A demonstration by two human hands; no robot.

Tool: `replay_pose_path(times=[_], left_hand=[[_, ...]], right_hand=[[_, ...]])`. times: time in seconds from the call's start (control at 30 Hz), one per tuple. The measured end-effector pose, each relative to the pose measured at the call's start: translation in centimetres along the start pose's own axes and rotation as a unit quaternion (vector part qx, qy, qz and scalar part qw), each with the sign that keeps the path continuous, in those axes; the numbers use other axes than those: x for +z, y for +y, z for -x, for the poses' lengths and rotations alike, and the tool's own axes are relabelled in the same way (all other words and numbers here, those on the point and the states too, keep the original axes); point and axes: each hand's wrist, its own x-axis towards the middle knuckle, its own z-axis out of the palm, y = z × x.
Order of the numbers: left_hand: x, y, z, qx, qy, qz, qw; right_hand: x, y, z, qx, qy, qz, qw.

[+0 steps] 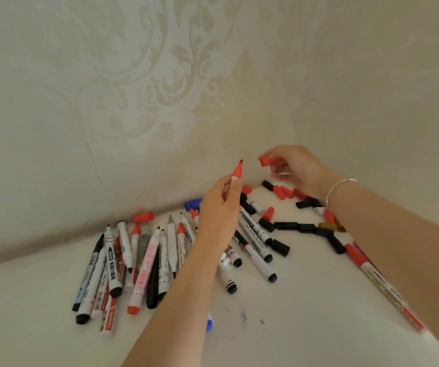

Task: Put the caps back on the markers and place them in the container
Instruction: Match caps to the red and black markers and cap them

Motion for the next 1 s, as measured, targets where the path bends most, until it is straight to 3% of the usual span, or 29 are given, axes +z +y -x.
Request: replay_pose_path(times=[0.1,0.23,0.6,0.77,1.0], left_hand=[[0.0,0.0,0.2,0.007,0.001,-0.005,1.0],[0.1,0.0,0.3,0.016,0.005,-0.011,1.0],[0.1,-0.5,0.3,0.021,-0.01,-0.006,1.0],[0.3,-0.7,0.2,0.018,-0.009,-0.008,1.0],[0.5,-0.9,0.3,0.015,0.005,-0.013,1.0]], right_hand=[[0.3,-1.9,0.7,-0.043,-0.031,-0.034,0.998],[1.4,-2.9,0.8,-0.069,-0.024,0.004,0.997],[2.3,-2.9,0.9,-0.054,-0.051,0.09,0.993],[2.9,-2.2,0.9,-0.01,-0.115,0.144,0.983],[3.4,-2.9,1.4,-0.015,-0.18,0.211,0.961]])
